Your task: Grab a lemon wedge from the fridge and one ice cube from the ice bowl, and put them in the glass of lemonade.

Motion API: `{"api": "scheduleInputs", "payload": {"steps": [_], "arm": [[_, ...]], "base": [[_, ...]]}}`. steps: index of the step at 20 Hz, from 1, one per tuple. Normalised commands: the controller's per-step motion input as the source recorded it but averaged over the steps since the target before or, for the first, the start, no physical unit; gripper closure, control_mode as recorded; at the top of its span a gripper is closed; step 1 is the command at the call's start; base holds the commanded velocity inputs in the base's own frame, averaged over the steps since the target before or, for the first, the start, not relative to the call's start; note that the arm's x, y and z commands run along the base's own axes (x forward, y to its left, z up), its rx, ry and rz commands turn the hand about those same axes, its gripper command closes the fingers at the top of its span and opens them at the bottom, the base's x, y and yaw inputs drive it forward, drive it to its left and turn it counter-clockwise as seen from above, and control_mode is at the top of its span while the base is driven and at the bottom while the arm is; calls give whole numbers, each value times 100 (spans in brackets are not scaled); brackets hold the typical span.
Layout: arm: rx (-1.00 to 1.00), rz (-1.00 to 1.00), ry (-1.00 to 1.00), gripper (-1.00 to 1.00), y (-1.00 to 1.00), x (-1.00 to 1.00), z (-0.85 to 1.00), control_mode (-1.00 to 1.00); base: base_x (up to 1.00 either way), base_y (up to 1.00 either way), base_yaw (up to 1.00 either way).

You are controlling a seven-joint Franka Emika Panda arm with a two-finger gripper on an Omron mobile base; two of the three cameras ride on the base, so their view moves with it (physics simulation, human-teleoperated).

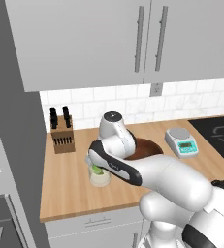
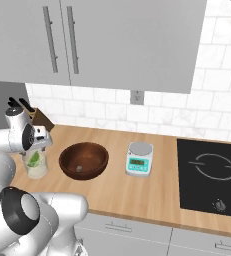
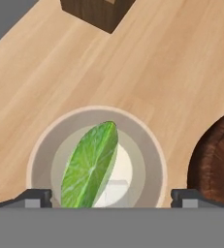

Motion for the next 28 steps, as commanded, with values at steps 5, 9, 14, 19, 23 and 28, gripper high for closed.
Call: {"api": "scheduleInputs", "payload": {"steps": [5,9,14,19,23,28], "arm": [[2,0,0,-100,-4,-7,16,-100],[3,0,-3,-100,-11,-31,9,-100],[3,0,-1,-100,-27,-27,0,-100],[4,0,0,-100,-47,-14,0,-100],[2,-14,4,-100,-33,-2,9,-100],[0,-20,27,-100,-34,-10,83,-100]], "base": [[0,0,0],[0,0,0],[0,0,0],[0,0,0],[0,0,0],[0,0,0]]}}
